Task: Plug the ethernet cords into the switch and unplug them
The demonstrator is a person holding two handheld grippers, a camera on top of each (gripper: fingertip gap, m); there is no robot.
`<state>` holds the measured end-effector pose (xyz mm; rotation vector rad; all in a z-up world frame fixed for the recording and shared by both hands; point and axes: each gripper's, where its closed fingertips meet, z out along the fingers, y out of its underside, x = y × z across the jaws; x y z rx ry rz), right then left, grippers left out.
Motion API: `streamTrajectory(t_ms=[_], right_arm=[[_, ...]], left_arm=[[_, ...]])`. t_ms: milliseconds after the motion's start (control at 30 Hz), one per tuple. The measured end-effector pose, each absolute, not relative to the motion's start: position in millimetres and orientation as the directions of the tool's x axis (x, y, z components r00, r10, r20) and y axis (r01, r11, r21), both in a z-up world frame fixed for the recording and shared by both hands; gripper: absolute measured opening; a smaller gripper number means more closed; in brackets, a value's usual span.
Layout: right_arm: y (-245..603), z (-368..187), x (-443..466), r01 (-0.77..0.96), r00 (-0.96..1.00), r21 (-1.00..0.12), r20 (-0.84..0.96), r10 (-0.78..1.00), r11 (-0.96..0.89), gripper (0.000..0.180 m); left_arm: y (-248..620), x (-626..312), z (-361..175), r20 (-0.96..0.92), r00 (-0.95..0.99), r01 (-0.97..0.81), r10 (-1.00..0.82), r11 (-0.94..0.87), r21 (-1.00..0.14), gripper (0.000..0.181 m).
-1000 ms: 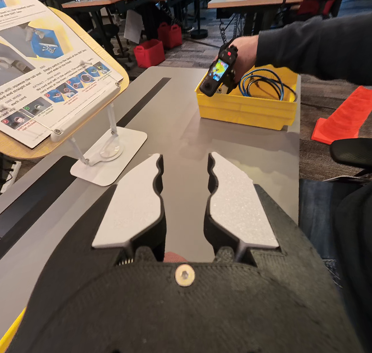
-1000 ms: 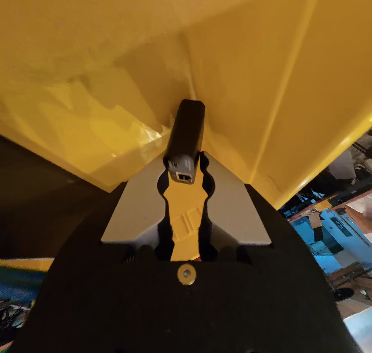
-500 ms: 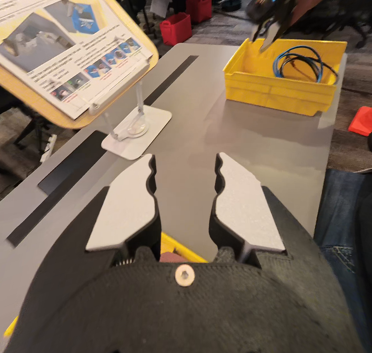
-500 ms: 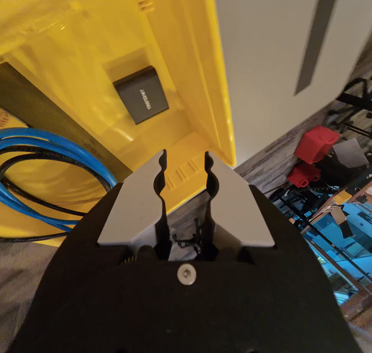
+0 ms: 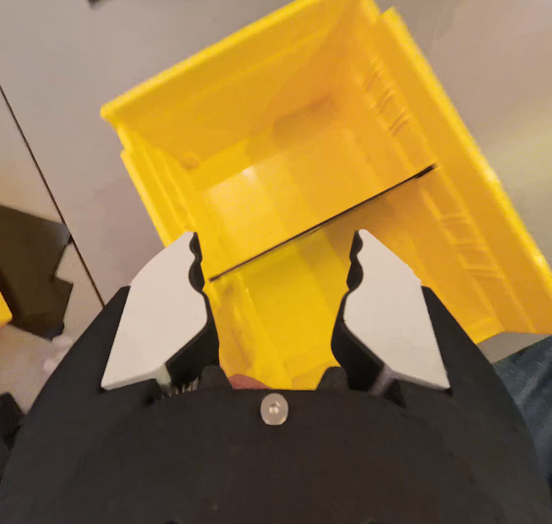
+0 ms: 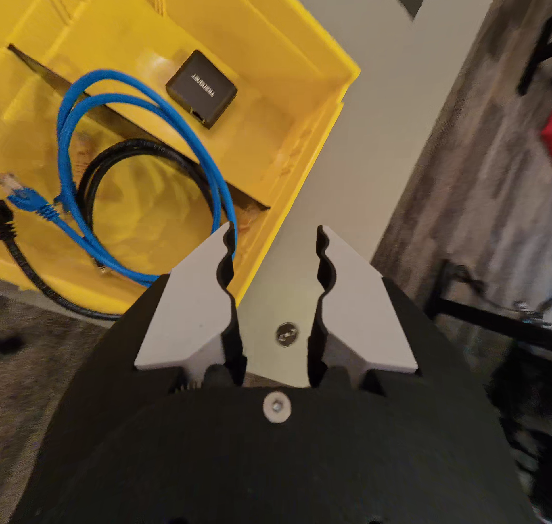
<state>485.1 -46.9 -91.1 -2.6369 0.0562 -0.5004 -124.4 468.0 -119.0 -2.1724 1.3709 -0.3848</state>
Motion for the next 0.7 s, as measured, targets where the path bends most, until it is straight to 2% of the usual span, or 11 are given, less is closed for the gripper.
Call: streamTrajectory(t_ms=[100,167,333,467,600,700], right_arm=[[-64.0,-113.2,480.3,-0.047,0.954,-0.461,0.242,-0.176,-0.886,0.060],[-69.7,-127.9,476.0,-0.094,0.964,-0.460,0.182,-0.197,-0.883,0.060],[-63.8,-154.5,463.8,-0.168,0.978,-0.486,0.029,-0.208,-0.858,0.055],[-50.1,-161.7,461.9,-0.229,0.968,-0.541,-0.038,-0.248,-0.809,0.045],[-30.8,-161.6,451.0,-0.270,0.961,-0.590,-0.116,-0.252,-0.761,0.041],[-10.6,-162.6,438.0,-0.272,0.961,-0.615,-0.141,-0.236,-0.740,0.040]], left_arm=[[479.6,-152.2,-140.7,-0.077,0.490,-0.771,-0.868,-0.390,-0.503,0.099],[475.8,-159.5,-153.7,-0.004,0.509,-0.766,-0.861,-0.451,-0.458,0.097],[475.7,-171.5,-176.9,0.019,0.526,-0.783,-0.850,-0.494,-0.378,0.094],[472.6,-174.7,-182.3,0.117,0.538,-0.765,-0.835,-0.542,-0.346,0.049],[465.8,-179.2,-195.5,0.198,0.523,-0.766,-0.829,-0.559,-0.317,0.025],[469.2,-183.1,-196.6,0.176,0.506,-0.784,-0.844,-0.536,-0.313,0.021]])
